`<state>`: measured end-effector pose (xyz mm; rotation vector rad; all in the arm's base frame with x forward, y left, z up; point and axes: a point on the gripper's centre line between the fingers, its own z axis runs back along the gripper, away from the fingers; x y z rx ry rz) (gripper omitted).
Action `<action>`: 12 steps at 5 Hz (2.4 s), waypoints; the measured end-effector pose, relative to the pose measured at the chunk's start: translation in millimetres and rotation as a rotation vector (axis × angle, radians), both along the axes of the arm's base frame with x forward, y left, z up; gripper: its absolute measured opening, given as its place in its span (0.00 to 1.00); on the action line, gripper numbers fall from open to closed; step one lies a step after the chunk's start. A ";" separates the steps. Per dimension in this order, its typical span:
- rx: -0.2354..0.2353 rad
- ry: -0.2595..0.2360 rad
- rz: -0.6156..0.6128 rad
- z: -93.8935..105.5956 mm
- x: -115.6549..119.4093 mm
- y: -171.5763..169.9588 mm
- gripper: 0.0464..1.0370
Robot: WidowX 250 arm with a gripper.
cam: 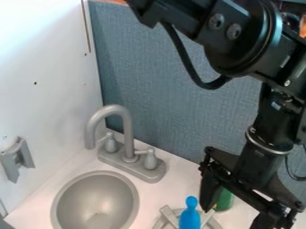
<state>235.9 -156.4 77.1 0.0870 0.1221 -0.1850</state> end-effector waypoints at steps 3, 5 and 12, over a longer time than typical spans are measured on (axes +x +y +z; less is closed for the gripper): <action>0.018 -0.008 0.033 -19.1 22.8 28.2 0.96; 0.078 0.052 0.048 -48.1 32.8 50.2 0.96; -0.079 0.103 0.100 -93.8 48.0 64.4 0.31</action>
